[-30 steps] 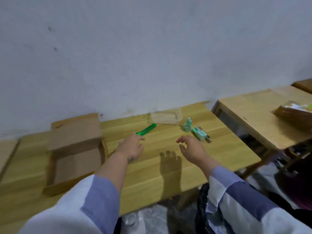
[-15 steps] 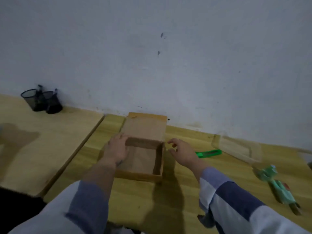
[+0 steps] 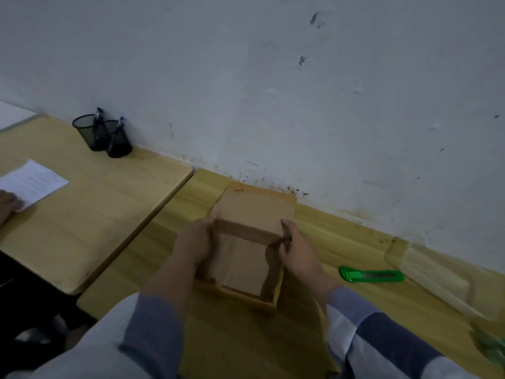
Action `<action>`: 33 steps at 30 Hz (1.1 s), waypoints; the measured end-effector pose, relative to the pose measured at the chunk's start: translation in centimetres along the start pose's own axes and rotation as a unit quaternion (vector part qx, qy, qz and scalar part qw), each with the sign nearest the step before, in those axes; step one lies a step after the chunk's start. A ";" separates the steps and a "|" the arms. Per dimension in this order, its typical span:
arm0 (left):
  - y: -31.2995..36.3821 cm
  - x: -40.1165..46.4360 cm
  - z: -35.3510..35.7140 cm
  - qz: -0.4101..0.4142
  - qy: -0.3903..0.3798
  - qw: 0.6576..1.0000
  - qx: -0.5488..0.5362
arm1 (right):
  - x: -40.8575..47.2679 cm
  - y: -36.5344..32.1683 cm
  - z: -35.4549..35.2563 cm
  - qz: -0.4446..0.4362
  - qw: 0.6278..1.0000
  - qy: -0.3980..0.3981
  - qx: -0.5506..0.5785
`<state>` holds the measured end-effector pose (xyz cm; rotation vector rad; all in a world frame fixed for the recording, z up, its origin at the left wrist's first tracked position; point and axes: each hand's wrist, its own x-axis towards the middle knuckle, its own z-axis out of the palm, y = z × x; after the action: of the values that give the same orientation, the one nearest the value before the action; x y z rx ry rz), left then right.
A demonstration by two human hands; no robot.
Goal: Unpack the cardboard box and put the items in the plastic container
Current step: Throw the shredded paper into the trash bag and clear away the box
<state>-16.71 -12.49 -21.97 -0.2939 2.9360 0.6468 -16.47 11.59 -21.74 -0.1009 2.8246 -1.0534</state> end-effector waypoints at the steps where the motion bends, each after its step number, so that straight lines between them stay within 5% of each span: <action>1: 0.1 0.0 0.0 -0.002 0.001 1.000 -0.002 | 0.0 0.0 0.0 0.003 1.000 0.003 0.002; 8: -0.1 -1.3 -0.3 0.021 0.014 0.992 -0.123 | -1.6 0.0 -1.1 0.025 0.998 0.042 0.028; 17: 3.0 -7.1 -0.6 0.168 0.000 0.966 -0.194 | -11.4 0.6 -2.8 0.078 0.978 0.188 0.043; 33: 19.3 -27.2 9.7 0.447 -0.132 0.862 -0.199 | -42.1 11.1 -9.6 0.285 0.859 0.426 0.010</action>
<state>6.35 13.27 -18.65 1.1059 2.5012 1.2589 23.62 30.62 -17.87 1.4507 3.1318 -1.1421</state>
